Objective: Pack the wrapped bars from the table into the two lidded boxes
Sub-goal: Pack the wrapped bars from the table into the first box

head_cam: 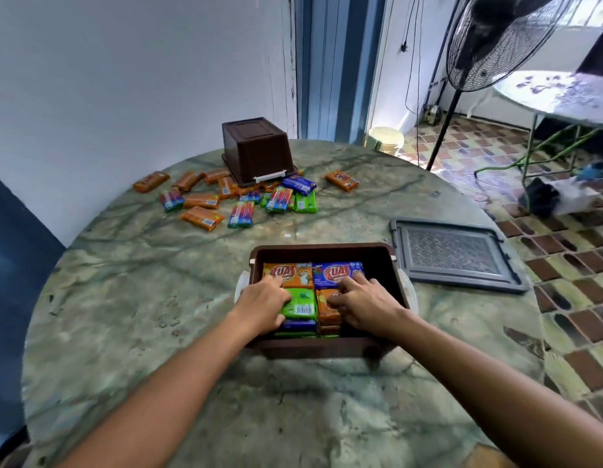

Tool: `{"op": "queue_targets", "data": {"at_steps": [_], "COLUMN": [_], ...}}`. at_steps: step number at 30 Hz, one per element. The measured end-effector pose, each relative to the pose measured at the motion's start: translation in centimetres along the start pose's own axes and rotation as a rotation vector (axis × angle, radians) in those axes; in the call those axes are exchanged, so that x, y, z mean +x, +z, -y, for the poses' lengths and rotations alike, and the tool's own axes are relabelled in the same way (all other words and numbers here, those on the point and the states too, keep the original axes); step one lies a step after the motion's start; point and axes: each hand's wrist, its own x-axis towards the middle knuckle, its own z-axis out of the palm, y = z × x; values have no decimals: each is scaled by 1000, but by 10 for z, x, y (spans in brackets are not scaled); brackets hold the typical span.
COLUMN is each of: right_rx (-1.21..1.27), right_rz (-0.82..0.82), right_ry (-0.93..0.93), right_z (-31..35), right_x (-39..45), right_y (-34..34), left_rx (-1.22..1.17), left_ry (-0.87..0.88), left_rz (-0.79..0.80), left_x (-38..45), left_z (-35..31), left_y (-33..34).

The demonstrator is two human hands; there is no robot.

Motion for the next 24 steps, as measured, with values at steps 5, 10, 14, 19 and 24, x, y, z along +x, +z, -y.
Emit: {"op": "queue_targets", "data": {"at_steps": [5,10,14,19,24], "right_rx": [-6,-130,-159,-154,52], "right_rz": [30,-1,46,-115,-73], "right_ry": [-46,-78,-24,-70,-71], "right_z": [2,-12,-17,-21,-28], "right_x": [8,10,21,36,35], "right_y": [-9,3,20,31,32], "left_rx": [3,88,101,170,186], "left_ry": [10,11,-54,-32,-46], "left_rz": [22,55,102,72,55], "left_x": [6,16,28,39,40], "left_z": [-4,-19,-19,-10,-12], "left_y": [-7,5,13,15,16]}}
